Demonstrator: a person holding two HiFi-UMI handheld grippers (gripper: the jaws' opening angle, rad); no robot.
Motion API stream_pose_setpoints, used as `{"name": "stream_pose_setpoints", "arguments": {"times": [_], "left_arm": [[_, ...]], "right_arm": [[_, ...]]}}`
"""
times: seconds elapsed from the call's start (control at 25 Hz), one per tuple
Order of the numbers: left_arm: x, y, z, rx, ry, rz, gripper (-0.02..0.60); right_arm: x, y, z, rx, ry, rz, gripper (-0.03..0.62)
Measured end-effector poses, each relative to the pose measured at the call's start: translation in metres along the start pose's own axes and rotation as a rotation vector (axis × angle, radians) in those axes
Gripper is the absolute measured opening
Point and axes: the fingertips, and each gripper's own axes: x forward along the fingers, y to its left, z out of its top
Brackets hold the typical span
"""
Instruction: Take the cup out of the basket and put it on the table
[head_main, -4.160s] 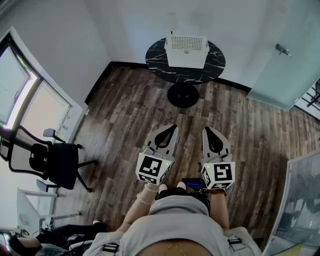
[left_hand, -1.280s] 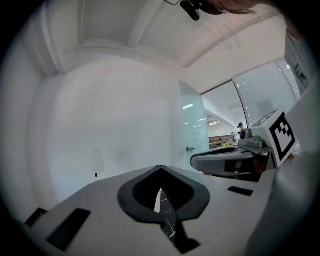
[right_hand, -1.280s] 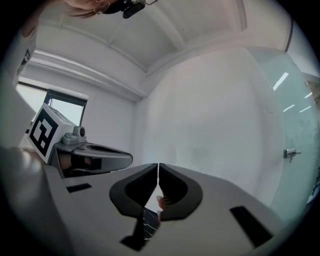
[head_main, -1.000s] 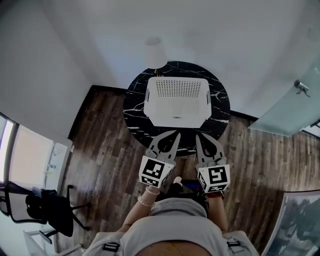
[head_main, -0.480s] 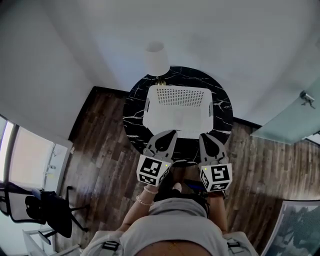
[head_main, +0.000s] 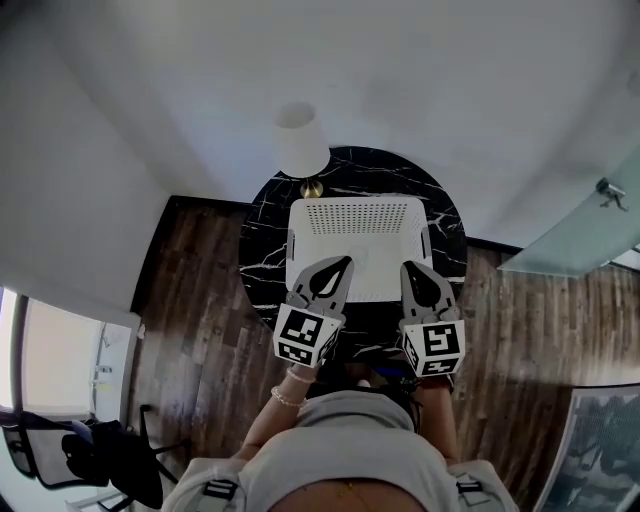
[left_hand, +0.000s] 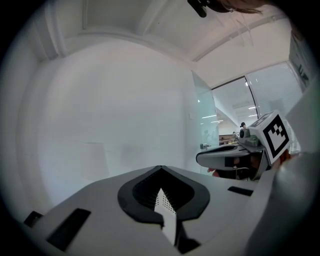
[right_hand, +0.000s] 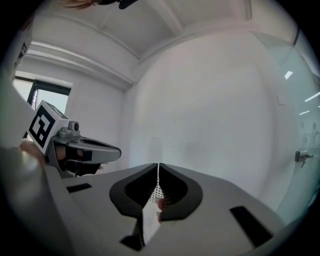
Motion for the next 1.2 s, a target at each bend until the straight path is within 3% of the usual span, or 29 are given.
{"name": "stream_pose_setpoints", "arguments": {"times": [0.32, 0.6, 1.0, 1.2], "left_arm": [[0.030, 0.057, -0.022, -0.013, 0.057, -0.059, 0.005], [0.056, 0.070, -0.032, -0.027, 0.093, -0.096, 0.005], [0.073, 0.079, -0.046, -0.053, 0.140, -0.045, 0.005], [0.078, 0.085, -0.062, -0.062, 0.180, -0.013, 0.005]], "right_arm": [[0.073, 0.013, -0.016, -0.039, 0.076, -0.014, 0.014], [0.114, 0.007, -0.032, -0.076, 0.160, 0.018, 0.012], [0.161, 0.013, -0.081, -0.174, 0.376, 0.213, 0.014], [0.175, 0.020, -0.113, -0.285, 0.497, 0.270, 0.014]]}}
